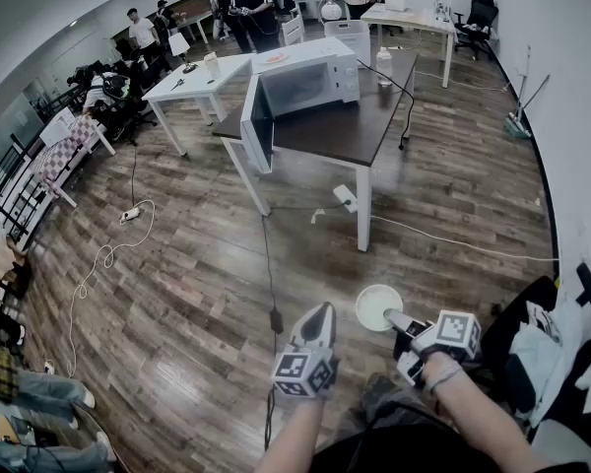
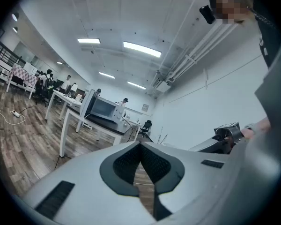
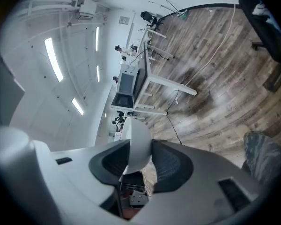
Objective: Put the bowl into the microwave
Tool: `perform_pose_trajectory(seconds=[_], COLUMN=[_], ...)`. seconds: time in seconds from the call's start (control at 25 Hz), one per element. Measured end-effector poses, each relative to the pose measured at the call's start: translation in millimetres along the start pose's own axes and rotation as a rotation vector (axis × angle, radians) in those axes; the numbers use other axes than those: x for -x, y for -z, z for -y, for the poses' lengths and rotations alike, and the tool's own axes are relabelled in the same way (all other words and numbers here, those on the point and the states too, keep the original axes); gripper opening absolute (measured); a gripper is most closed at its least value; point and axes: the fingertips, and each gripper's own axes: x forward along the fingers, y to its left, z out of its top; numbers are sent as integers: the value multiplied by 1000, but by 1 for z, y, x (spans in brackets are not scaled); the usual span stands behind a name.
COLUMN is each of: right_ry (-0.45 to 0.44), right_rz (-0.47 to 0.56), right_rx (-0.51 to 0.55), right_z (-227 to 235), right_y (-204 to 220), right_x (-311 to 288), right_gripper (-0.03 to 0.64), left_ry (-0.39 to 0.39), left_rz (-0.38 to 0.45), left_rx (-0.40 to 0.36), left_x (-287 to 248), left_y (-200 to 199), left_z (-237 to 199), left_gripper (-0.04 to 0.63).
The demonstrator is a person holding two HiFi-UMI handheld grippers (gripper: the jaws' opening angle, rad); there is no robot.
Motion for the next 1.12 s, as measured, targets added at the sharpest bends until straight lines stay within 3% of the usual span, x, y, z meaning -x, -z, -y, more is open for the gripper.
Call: perform_pose_trajectory(seconds=[0.48,1.12], right_ry=[-12,-24], right_rz=[-47,-66], right_rx=[14,30], right_z=[-17,-25], right_y=[-73,-156], right_x=[-49,-85], right_gripper=[140,140], left_ry=[-56,-47], left_rz=[28,33], left_rx=[1,-10], left_x=[-83,-178], left_y=[-23,-30], left_z=[-21,-16], left_gripper=[12,12])
